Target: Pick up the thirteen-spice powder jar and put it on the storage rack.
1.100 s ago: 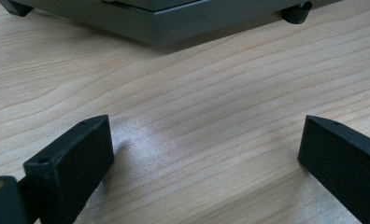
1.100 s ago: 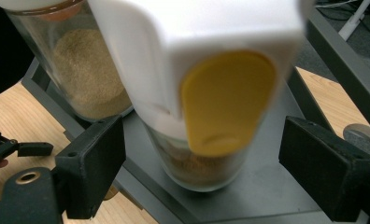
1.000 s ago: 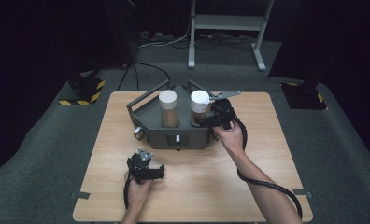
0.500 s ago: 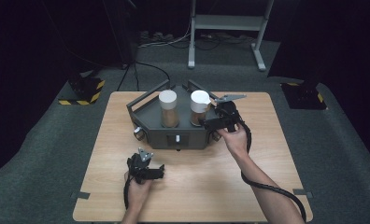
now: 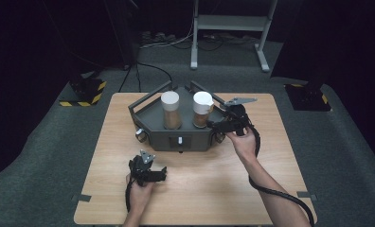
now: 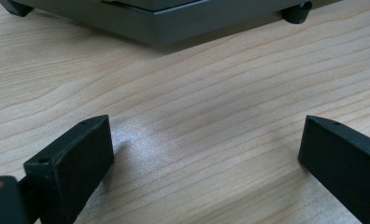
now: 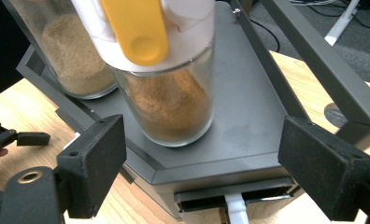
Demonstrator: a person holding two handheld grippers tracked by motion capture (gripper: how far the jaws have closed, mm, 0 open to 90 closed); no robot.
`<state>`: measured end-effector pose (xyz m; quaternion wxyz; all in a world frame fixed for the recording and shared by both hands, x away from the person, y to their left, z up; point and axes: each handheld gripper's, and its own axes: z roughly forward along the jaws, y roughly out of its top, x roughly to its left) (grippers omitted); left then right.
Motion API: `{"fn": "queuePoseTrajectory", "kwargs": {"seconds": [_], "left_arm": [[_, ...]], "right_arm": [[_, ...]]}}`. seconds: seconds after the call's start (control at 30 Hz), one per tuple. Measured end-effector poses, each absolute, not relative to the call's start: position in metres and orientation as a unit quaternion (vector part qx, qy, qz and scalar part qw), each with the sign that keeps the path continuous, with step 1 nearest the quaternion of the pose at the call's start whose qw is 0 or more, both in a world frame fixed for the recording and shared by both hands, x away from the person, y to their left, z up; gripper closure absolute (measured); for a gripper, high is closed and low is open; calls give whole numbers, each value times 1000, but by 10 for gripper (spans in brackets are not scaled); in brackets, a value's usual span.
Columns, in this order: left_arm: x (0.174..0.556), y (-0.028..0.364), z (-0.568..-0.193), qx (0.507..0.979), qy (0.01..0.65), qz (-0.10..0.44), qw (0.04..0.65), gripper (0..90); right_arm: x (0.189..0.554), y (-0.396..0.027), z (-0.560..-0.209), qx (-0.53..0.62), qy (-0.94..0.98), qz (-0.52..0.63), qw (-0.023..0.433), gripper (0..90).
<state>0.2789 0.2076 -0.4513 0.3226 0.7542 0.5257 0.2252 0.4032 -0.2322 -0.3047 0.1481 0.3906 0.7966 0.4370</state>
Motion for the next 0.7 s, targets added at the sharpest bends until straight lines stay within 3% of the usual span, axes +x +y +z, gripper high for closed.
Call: {"fn": "queuePoseTrajectory", "kwargs": {"seconds": [0.7], "left_arm": [[279,207,-451,754,526,226,322,33]], "right_arm": [[395,-251,-317,408,790,434,144,153]]}}
